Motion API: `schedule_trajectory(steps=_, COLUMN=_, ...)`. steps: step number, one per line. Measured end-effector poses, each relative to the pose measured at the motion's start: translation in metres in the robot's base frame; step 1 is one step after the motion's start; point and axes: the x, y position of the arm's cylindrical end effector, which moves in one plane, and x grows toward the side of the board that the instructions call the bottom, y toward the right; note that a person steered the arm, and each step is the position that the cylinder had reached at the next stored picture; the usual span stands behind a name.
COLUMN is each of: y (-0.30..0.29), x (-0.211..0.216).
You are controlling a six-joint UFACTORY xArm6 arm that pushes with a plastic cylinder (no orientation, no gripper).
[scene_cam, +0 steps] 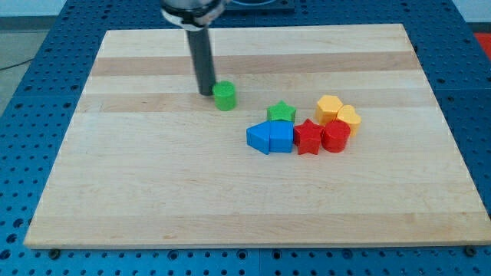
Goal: Move the green circle above to the red star
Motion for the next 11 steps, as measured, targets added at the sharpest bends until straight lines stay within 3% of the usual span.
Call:
schedule_trajectory(steps=1, y=0.019, x=0.001)
schedule_trajectory(steps=2, y=-0.018, x=0.016)
schedule_trajectory(steps=3, y=-0.029, x=0.056)
schedule_trajectory(steps=5, y=0.019, x=0.025)
schedule_trajectory(steps=7, y=0.071, x=0.025)
schedule_trajectory(steps=9, y=0.062, x=-0.006)
schedule_trajectory(steps=11, y=0.078, x=0.012)
